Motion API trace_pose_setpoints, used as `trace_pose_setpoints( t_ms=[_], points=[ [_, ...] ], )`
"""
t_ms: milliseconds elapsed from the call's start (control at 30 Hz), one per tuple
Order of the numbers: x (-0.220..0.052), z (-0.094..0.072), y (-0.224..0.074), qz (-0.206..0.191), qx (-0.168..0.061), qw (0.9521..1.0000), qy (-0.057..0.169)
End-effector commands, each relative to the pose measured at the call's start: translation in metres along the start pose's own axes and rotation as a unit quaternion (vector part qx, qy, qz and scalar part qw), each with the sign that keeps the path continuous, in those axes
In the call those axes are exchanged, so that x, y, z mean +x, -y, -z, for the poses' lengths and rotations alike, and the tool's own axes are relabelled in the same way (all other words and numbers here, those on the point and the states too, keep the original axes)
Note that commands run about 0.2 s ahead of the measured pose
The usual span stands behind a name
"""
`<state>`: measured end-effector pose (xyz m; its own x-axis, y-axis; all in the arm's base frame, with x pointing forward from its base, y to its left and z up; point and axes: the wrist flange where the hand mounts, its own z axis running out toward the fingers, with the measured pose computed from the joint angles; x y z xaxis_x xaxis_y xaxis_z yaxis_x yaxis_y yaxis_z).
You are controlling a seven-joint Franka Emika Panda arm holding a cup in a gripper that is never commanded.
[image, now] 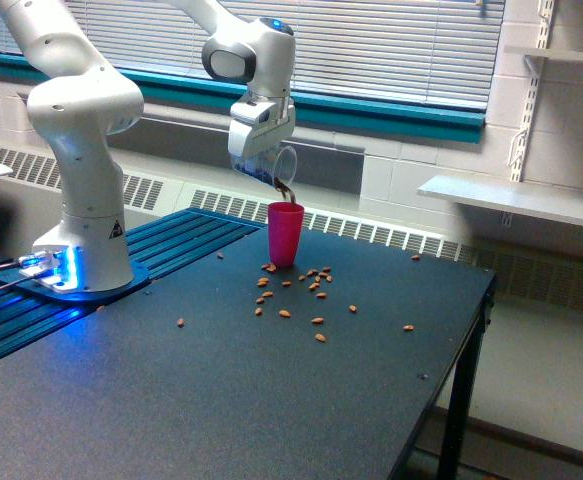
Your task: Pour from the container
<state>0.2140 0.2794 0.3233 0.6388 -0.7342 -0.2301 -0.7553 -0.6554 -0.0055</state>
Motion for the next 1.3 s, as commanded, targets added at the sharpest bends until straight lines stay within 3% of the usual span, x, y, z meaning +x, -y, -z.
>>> trace_pose_setpoints(
  t_ms=[33,667,1300],
  points=[
    [-0.002,0.0,0.006,0.012,0.004,0.9999,0.003],
    [-0.015,-0.014,0.001,0.003,0.005,0.9999,0.015],
    [-0.019,-0.012,-0.006,-0.005,0.0,0.9999,0.016]
  ],
)
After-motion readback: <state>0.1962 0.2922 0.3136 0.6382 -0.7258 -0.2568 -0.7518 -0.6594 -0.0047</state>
